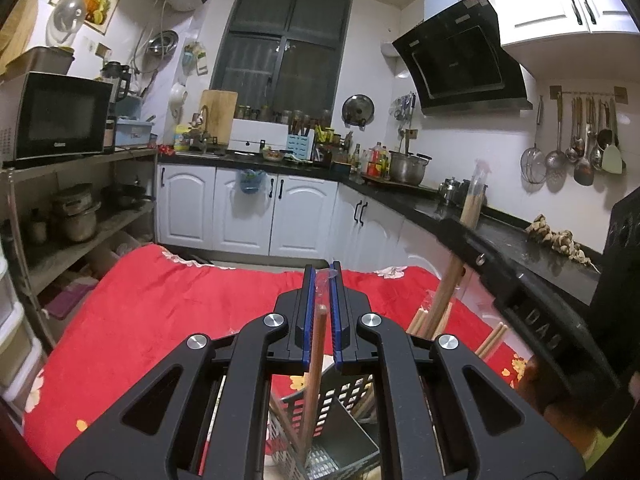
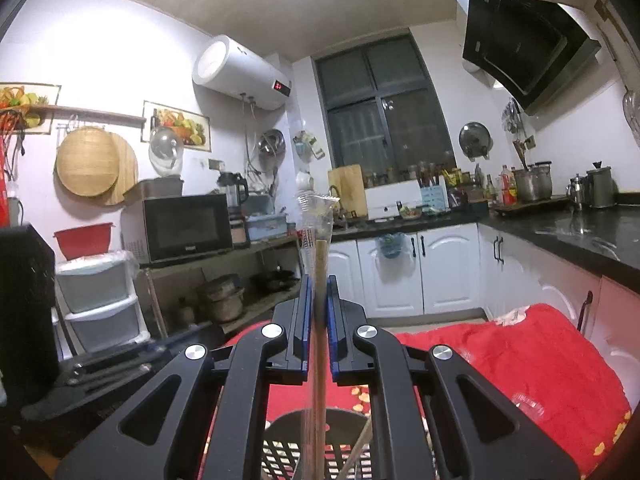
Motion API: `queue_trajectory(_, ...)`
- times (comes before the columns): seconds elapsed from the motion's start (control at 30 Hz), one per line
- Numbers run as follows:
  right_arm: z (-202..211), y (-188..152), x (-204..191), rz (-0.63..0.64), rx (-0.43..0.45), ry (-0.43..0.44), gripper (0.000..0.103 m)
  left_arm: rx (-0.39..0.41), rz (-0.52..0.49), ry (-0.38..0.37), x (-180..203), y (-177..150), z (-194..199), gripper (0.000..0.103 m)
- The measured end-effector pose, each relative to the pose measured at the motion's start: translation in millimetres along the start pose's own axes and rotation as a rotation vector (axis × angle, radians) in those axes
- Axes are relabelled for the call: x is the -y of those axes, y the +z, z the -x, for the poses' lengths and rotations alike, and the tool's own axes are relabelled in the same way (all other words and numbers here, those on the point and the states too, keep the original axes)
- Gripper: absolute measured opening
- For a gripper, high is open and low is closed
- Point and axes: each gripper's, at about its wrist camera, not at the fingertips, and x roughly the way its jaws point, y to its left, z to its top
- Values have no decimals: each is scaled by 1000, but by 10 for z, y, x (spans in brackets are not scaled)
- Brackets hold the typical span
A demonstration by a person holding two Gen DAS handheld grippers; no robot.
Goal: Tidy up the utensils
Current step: 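Open the left tool to drop the chopstick into the caddy, then move the left tool back toward the chopsticks on the cloth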
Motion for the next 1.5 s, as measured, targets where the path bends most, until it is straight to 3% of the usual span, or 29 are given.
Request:
queue_trajectory(0.1,-9,-57,42,-11,-30,-15,9,-6,-6,6,-8,-30,4,12)
queue_trajectory(0.17,5,-84,75,-29,-45,-17,19,-21,5,3,-27,-45,4,28)
queue_trajectory(0.5,221,-114,201,-59,-84,-52,34,-62,30,-18,-44,-156,128,60)
queue_trajectory(0.83,456,-85,248,-93,-173,-84,50,-55,57,-54,-27,-186,407,90)
queue_trajectory(1.17,634,-217,269,-132,-310,-125,58,-83,54,-70,32,-316,540,92)
queue_trajectory(1.5,822,-386,207,-101,-360,-107,60,-128,20,-37,46,-527,572,92)
